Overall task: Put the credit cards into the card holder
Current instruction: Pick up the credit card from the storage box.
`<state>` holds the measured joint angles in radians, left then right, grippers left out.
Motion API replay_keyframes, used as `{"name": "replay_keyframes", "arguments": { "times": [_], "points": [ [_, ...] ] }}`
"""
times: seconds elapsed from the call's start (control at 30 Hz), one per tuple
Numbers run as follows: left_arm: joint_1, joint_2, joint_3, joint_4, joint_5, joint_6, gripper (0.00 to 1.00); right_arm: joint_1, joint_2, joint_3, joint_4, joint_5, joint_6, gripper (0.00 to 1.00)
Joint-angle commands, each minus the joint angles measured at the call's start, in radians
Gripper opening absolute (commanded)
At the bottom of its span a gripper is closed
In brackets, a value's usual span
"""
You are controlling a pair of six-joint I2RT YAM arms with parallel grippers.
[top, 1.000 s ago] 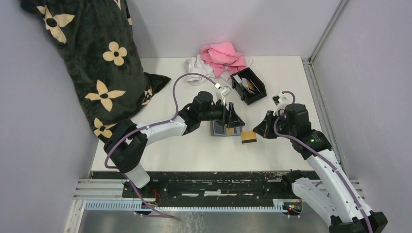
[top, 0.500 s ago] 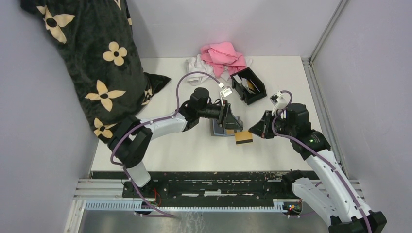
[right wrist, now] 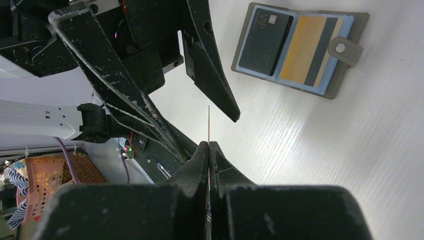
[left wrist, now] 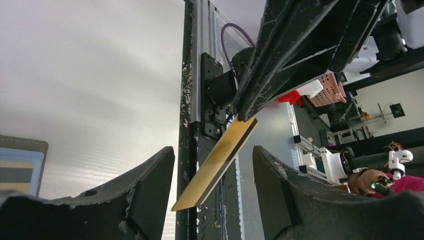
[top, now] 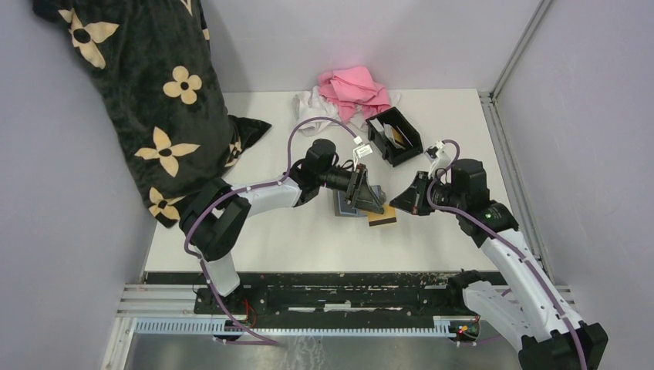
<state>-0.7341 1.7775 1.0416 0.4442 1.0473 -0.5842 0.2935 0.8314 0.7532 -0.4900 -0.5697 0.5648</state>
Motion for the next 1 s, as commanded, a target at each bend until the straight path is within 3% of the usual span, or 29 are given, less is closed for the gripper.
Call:
{"name": "replay_keyframes", "arguments": {
  "times": [0.0,0.43,0.7,0.77,0.97],
  "points": [
    [0.007,0.016,0.032,0.051,0.07,-0.036,0.65,-0.016,0.014,-0.007,0.08,-0.043,0.01,0.01],
    [0.007,0.042,0.039,0.057,0.096,-0.053,0.38,-0.065,0.059,0.002,0.137,-0.117,0.041,0.01],
    [0.015,0.06,0.04,0.089,0.09,-0.077,0.04,-0.083,0.099,0.019,0.136,-0.101,0.036,0.01],
    [0.021,0.057,0.031,0.113,0.076,-0.09,0.03,-0.087,0.112,0.028,0.126,-0.088,0.031,0.01],
    [0.031,0.051,0.016,0.15,-0.007,-0.127,0.03,-0.093,0.113,0.073,0.097,-0.023,0.016,0.28]
  ]
}}
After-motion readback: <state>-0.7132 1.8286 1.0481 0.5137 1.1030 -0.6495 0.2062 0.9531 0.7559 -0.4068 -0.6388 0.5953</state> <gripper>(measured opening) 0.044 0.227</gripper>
